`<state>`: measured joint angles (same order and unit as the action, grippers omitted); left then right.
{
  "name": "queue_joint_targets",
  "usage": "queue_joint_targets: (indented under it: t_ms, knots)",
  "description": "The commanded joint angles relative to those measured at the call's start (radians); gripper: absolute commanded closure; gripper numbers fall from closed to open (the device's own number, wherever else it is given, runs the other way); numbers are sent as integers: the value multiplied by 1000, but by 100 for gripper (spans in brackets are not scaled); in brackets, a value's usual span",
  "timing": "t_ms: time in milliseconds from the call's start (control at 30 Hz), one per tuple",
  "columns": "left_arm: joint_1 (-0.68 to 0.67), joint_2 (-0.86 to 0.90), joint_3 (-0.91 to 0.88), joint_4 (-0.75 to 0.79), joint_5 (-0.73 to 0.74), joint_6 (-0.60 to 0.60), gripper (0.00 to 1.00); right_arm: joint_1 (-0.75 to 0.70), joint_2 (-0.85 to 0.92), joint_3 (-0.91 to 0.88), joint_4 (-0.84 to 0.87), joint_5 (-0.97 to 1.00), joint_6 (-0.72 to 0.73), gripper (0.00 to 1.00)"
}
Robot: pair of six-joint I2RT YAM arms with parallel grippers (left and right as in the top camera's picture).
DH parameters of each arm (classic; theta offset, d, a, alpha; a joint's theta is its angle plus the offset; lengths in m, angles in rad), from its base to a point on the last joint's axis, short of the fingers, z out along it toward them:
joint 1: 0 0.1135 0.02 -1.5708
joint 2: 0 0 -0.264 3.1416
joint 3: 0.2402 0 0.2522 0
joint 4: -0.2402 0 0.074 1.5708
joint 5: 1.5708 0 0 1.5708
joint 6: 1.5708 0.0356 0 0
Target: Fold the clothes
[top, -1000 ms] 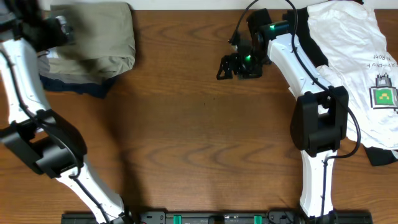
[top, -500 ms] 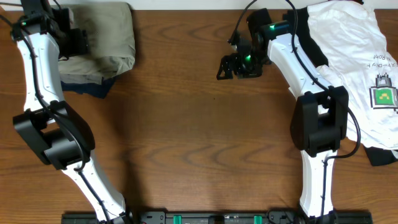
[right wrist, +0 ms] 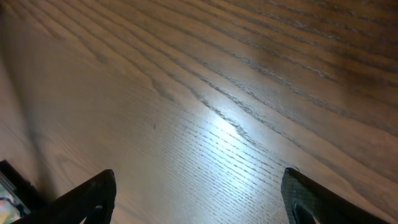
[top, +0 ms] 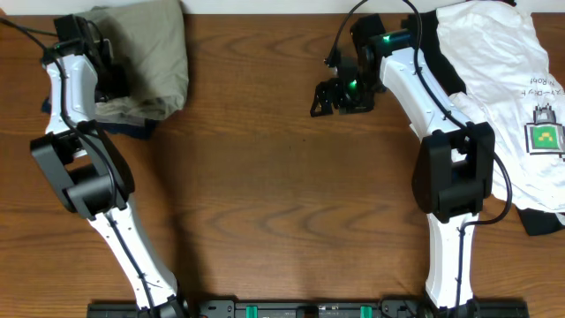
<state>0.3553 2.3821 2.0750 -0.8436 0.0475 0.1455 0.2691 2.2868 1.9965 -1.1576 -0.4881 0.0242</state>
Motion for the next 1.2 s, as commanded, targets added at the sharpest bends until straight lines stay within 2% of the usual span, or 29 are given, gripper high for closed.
queue_joint_targets:
  t_ms: [0,67,300,433,533,633,800,933,1033,1167]
  knots:
    - [60,10,-6,-3,-76,-36,59,9,6,19,-1,14,-23,16]
    - [76,-7,-2,-5,-76,-47,58,9,6,19,2,14,-23,16]
    - [72,-156,-2,-3,-40,-72,36,9,6,19,14,13,-22,13]
    - [42,-236,-2,37,25,-72,30,9,6,19,19,13,-22,10]
    - [18,-246,-2,99,66,-68,28,9,6,19,20,13,-22,6]
    - [-6,-213,-5,177,146,-6,28,9,6,19,20,14,-24,1]
    - [-37,-105,-10,362,149,72,22,9,6,19,16,14,-69,1]
    - [-34,2,-10,518,147,83,15,9,6,19,13,14,-93,1]
    - [-28,89,-10,636,147,82,1,9,6,19,14,14,-93,1]
    - [-27,177,-10,708,147,80,2,9,6,19,19,14,-93,1]
